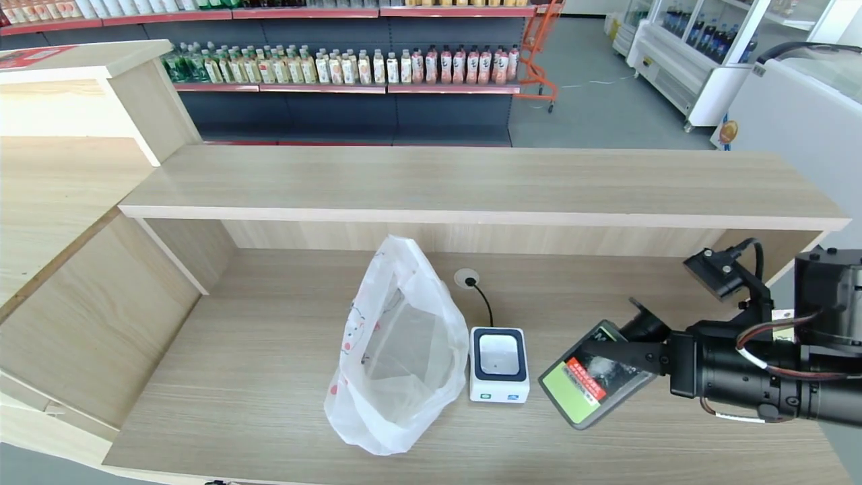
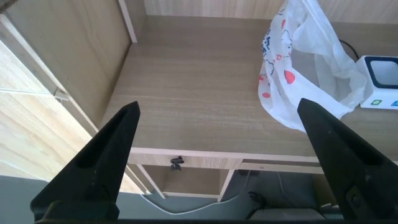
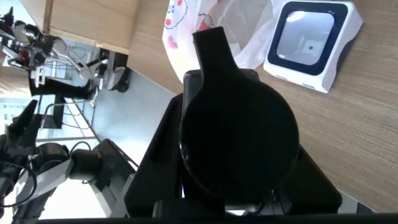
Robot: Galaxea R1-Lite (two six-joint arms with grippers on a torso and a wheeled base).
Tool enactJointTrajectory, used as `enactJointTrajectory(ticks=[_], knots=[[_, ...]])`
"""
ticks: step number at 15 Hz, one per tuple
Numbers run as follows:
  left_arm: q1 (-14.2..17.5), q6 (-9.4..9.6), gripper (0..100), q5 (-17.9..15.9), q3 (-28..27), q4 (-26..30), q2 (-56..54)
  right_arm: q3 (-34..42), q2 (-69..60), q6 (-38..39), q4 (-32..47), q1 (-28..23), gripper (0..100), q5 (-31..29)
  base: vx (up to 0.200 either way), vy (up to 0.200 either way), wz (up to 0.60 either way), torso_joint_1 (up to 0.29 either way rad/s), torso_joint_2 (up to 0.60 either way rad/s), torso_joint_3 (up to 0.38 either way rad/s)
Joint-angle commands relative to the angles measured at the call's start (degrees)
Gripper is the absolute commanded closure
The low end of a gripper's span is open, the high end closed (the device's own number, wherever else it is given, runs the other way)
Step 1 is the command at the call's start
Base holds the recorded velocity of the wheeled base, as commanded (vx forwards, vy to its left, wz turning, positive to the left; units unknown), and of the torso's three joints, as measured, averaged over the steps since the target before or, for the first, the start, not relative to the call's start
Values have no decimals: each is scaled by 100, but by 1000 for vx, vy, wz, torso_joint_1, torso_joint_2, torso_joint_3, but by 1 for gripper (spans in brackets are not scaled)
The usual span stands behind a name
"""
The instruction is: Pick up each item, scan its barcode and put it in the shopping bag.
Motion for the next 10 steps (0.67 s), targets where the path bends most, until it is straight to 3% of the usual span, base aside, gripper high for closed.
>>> enactJointTrajectory(ticks=[1, 4, 10], knots=[[5, -13, 0, -2, 1, -4, -2, -241, 340, -19, 157, 43, 100, -61, 0, 0, 0, 0, 0, 0], [5, -4, 0, -2, 1, -4, -2, -416, 920, -54, 184, 157, 100, -676, 0, 0, 0, 0, 0, 0], [5, -13, 0, -2, 1, -4, -2, -1260, 2309, -46, 140, 799, 100, -922, 0, 0, 0, 0, 0, 0]])
